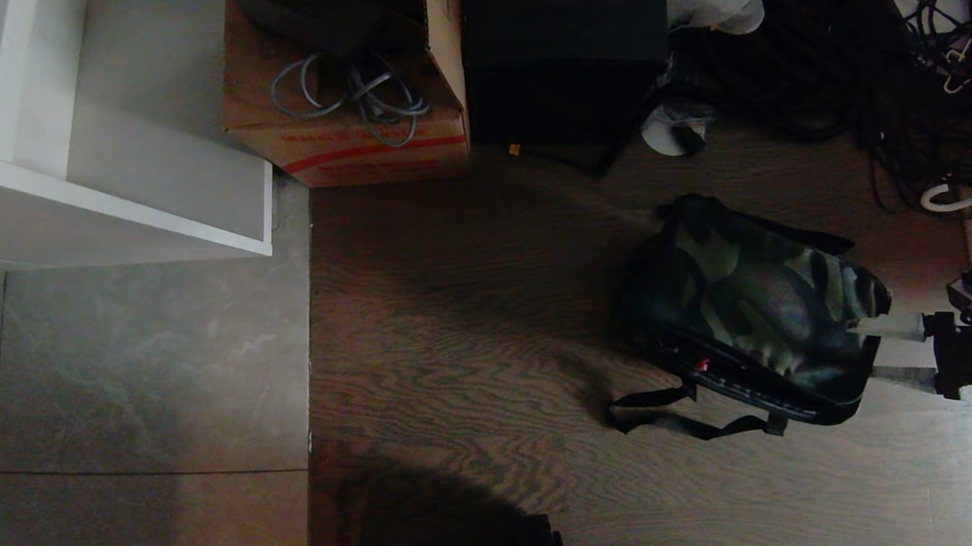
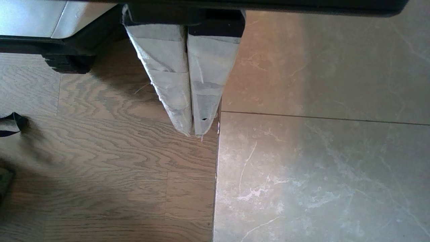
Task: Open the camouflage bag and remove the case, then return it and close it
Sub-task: Open the top of the storage box
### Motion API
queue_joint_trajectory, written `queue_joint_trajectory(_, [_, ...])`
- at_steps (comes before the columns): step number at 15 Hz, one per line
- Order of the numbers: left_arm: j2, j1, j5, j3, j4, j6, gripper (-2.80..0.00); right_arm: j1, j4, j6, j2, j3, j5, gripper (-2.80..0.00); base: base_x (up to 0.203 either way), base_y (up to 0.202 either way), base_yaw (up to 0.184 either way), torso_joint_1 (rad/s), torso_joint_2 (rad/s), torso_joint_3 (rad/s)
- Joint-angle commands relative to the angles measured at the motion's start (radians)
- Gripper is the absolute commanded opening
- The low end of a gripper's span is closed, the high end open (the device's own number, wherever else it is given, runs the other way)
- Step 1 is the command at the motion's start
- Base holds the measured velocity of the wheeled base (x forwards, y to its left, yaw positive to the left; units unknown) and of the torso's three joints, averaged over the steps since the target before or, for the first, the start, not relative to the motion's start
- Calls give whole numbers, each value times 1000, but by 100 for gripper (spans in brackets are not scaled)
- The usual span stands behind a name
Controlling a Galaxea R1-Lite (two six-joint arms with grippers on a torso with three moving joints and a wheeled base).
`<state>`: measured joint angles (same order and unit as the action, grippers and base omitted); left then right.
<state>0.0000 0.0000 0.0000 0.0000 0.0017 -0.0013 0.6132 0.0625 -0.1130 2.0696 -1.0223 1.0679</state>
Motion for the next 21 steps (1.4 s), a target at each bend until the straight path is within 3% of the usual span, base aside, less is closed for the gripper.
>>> queue_joint_trajectory(1, [0,0,0,0,0,0,-280,0,-2,-7,-2,-9,4,0,0,0,0,0,0,0])
queue_joint_trajectory(11, [1,0,0,0,0,0,-280,15,-9,45,-15,13,-5,0,0,0,0,0,0,0])
queue_joint_trajectory(21, [0,0,0,0,0,0,-280,3,-34,9,2,40,3,0,0,0,0,0,0,0])
